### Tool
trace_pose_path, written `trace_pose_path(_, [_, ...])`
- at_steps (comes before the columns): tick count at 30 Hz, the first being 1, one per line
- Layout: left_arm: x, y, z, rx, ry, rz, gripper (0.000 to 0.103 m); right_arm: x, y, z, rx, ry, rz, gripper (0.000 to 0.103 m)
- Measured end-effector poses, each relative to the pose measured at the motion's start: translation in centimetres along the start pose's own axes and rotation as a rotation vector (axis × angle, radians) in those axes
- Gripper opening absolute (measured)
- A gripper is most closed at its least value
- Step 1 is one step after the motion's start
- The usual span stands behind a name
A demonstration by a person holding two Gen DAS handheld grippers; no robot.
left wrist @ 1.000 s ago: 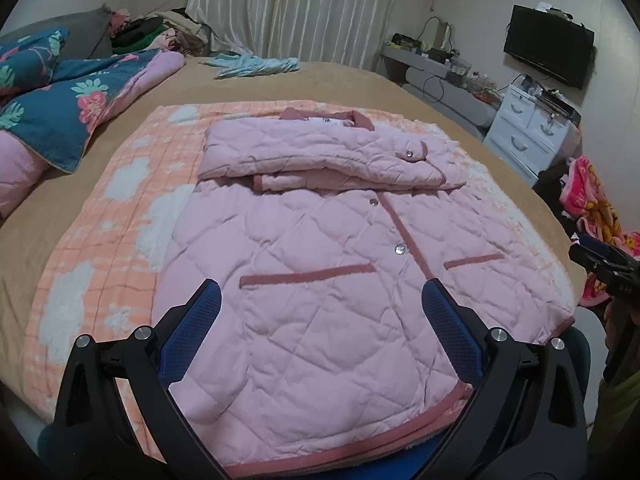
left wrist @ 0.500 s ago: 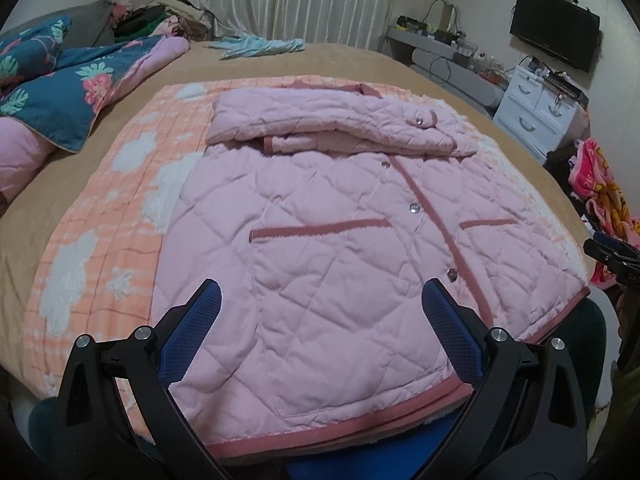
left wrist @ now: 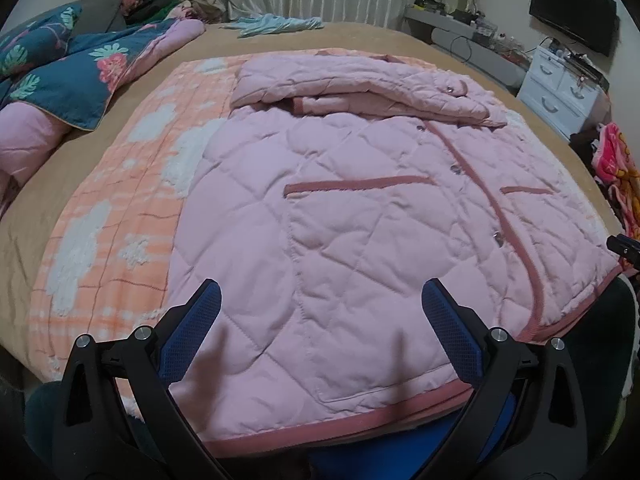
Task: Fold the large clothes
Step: 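Move both tools to the mauve hem and grasp its two ends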
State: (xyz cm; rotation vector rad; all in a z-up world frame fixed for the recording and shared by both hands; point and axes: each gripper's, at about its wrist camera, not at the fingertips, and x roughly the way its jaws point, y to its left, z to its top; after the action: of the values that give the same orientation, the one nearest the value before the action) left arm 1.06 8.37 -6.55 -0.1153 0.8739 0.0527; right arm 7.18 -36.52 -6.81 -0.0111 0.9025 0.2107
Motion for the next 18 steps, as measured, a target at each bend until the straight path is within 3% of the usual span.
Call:
trace_pose_path(9, [1.8, 1.4, -1.1, -0.01, 0.055, 0.045, 0.094, 1.8, -1.0, -0.3, -0.009, 0.068, 0.024, 0.099])
trace_pose_path(18, [2.9, 2.6, -1.8, -0.031, 0.083, 0.021, 0.094, 5.3, -1.5, 0.1, 0.006, 0.271, 0.168, 0.099])
